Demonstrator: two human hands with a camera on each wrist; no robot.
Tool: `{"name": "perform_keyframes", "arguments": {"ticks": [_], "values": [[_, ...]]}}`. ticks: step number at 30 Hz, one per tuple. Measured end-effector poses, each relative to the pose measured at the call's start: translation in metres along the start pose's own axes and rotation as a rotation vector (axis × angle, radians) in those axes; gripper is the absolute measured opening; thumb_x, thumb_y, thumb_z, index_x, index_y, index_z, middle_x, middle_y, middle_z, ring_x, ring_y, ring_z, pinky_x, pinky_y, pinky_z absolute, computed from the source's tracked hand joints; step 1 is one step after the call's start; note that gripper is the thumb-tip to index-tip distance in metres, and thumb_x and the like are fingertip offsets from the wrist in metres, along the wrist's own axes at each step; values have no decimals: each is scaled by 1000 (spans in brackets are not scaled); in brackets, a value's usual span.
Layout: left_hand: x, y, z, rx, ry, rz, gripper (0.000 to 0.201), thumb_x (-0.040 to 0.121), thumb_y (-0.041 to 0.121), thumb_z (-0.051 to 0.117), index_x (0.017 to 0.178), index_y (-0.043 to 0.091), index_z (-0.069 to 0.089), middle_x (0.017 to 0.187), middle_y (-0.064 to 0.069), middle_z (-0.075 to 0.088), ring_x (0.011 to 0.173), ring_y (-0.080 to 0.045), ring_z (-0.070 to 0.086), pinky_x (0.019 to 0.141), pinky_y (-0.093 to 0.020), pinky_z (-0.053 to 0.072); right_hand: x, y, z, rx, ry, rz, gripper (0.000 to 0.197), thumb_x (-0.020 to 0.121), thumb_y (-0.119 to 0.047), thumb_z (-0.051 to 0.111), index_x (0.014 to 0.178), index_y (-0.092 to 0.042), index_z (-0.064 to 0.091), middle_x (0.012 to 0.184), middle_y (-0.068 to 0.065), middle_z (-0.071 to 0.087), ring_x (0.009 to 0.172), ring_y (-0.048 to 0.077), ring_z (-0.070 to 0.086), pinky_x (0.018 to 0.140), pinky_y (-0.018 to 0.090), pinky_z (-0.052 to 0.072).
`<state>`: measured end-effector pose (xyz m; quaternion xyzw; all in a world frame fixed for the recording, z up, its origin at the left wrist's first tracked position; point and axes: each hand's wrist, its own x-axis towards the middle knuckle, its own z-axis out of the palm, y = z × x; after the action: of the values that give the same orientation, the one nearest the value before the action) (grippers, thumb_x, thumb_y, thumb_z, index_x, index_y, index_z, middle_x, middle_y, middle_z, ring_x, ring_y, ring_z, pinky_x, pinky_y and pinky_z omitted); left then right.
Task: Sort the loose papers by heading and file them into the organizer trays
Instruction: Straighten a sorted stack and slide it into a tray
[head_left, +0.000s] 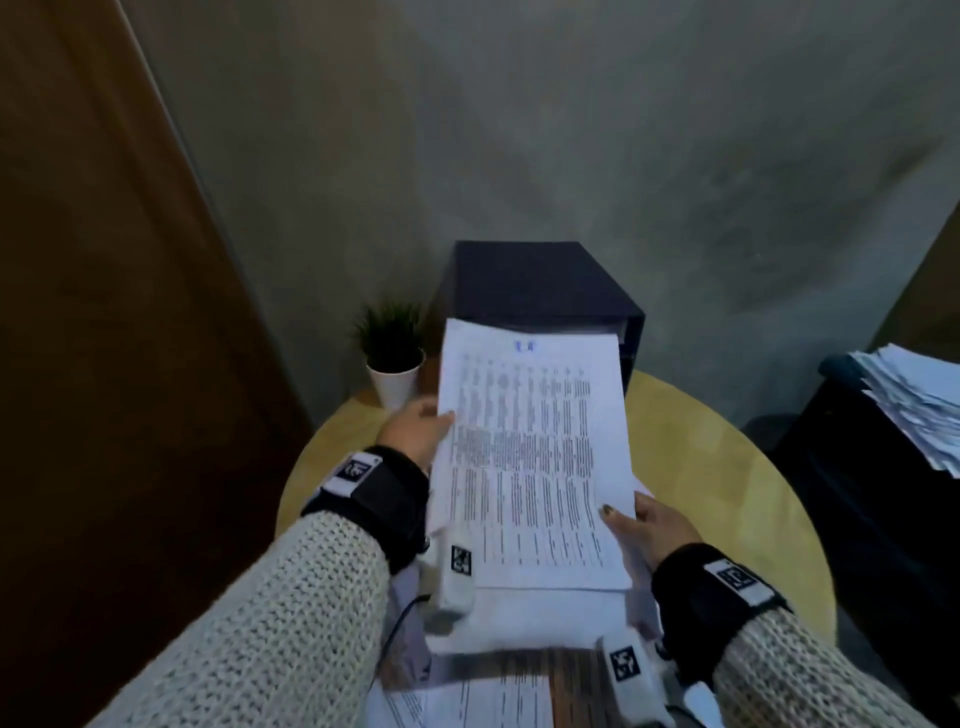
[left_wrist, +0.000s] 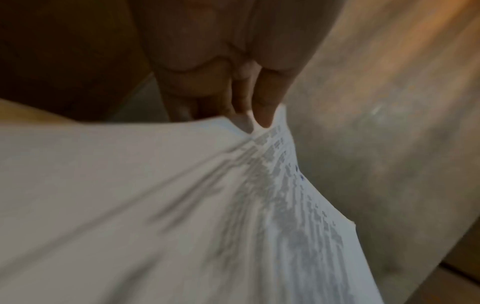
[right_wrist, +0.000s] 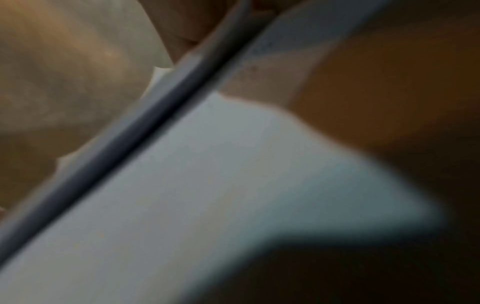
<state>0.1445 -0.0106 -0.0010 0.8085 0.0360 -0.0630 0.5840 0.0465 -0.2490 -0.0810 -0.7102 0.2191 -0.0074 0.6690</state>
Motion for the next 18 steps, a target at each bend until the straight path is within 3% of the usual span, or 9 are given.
{"name": "perform_keyframes", "arguments": {"ticks": [1,3,6,8,9,11,13,16,18], "values": [[4,-16,6,35,-62,-47,15,93,17,55,105,13,62,119,-16,65,107,-31,62,98,-43,48,7,9,-4,-85,32,32,30,93,-4,56,123,3,58,101,10,64,63,9,65,45,5,45],[6,-43,16,120,-178,-129,27,95,19,52,118,8,59,123,-14,62,111,-30,60,96,-36,48,20,20,-10,-254,51,98,36,92,-16,60,124,-1,60,100,7,65,79,21,63,61,17,50],[4,-74,26,157,-272,-238,35,97,17,50,131,8,52,140,-9,50,125,-26,51,104,-34,42,30,22,-13,-532,-8,175,47,94,-27,56,134,-3,51,128,8,59,119,27,56,98,30,44],[6,-88,30,197,-297,-273,33,97,17,50,129,11,54,142,-7,48,124,-24,51,105,-35,41,35,21,-12,-622,-43,218,55,95,-33,53,141,-4,41,145,8,45,134,25,43,106,26,35],[8,-93,31,191,-292,-285,31,97,16,50,127,12,56,136,-7,53,113,-23,57,99,-33,45,37,21,-11,-649,-51,241,58,96,-34,51,143,-4,38,149,8,40,137,25,39,106,26,33],[10,-100,34,99,-278,-321,26,97,12,49,121,12,58,119,-11,63,82,-21,61,70,-24,52,44,21,-8,-726,-59,248,53,96,-36,50,141,-8,42,148,7,42,135,24,42,100,24,36],[12,-104,36,23,-266,-362,25,96,9,49,120,10,58,108,-16,65,64,-17,56,47,-21,43,52,20,-7,-757,-47,223,44,96,-34,51,134,-12,52,140,5,53,127,23,51,85,19,37],[21,-109,38,16,-285,-374,29,94,13,54,122,10,60,96,-11,66,64,-19,53,48,-22,37,62,11,-5,-686,-6,191,40,96,-29,53,131,-11,55,135,7,57,123,24,54,79,16,31],[25,-109,39,-30,-312,-415,28,94,14,56,121,10,59,96,-8,65,68,-19,58,49,-21,44,72,6,-5,-608,12,175,39,95,-24,56,130,-9,56,132,8,59,121,24,55,80,18,34]]}}
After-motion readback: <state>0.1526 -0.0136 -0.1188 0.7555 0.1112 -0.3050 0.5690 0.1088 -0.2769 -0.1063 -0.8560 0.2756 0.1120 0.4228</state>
